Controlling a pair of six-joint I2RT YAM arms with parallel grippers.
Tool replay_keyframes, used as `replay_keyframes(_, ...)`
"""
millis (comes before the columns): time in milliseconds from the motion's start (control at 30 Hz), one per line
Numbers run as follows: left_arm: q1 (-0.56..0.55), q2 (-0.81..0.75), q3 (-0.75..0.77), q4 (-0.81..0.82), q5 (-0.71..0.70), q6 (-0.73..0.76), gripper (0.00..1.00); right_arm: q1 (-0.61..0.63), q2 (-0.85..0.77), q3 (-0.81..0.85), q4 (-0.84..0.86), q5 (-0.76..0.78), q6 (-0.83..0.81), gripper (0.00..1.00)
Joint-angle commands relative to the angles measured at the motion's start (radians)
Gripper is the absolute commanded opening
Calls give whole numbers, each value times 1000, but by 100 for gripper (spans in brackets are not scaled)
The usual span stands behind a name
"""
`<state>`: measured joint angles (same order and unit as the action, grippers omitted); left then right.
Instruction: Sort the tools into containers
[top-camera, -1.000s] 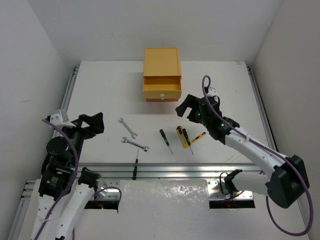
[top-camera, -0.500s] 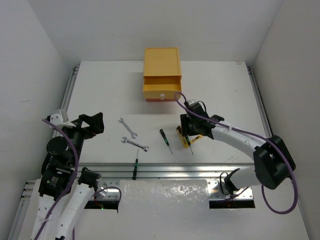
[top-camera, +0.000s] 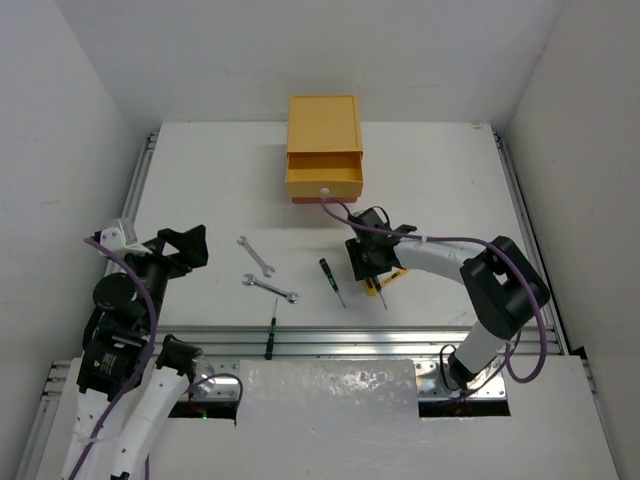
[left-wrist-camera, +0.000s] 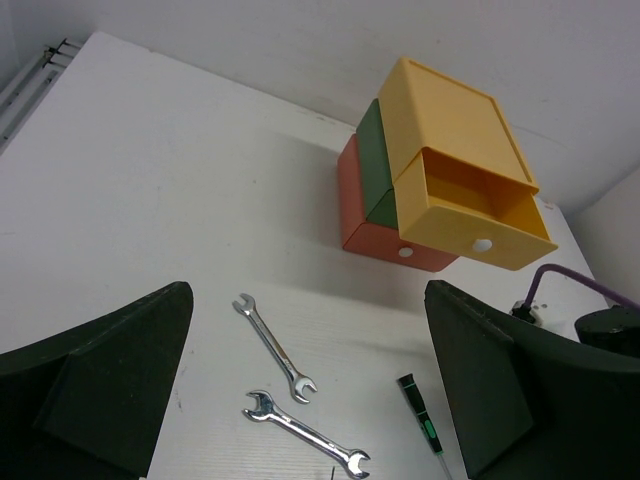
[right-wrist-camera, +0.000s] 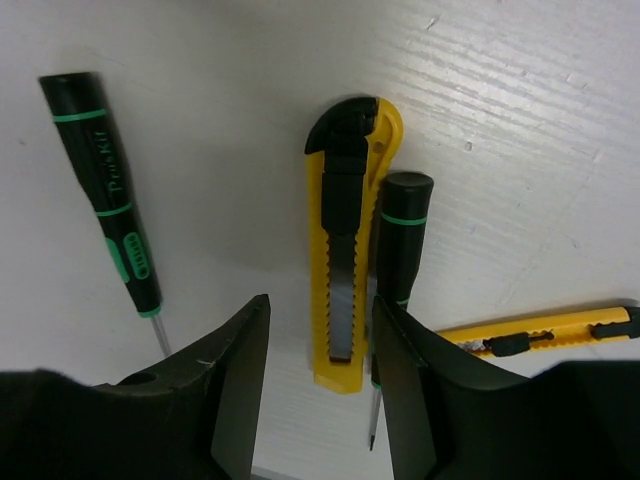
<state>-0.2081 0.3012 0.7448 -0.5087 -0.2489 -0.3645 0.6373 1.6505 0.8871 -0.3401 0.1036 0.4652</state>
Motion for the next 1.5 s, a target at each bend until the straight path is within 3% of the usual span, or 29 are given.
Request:
replay_keyframes(0, 12, -4, 2, 29, -3, 1, 100, 2, 41, 35, 27, 10, -19, 46)
replay_keyframes(167, 10, -16, 1, 29, -6, 1, 100, 4, 110, 21, 64, -5, -4, 43)
replay_keyframes(500, 10, -20, 2, 29, -7, -1, 100, 32, 108, 15, 53, -30, 7, 21)
replay_keyframes(700, 9, -16, 2, 27, -7, -1, 100, 55, -158, 10, 42, -99, 24, 21)
replay_keyframes(833, 10, -16, 2, 27, -10, -2, 100, 55, -283, 78, 36, -188, -81, 21)
replay_keyframes(1000, 10, -14, 2, 26, -12, -2, 100, 56, -268, 266, 49, -214, -313, 21)
replay_keyframes(1233, 10, -4, 2, 25, -12, -2, 100, 41, 4, 814, -136, -151, -670, 20)
replay_keyframes(1333, 10, -8, 2, 25, -15, -2, 100, 3, 159, 1011, -218, -133, -741, 19)
replay_keyframes(1467, 10, -11, 1, 29, -7, -2, 100, -36, 258, 1112, -241, -111, -784, 21)
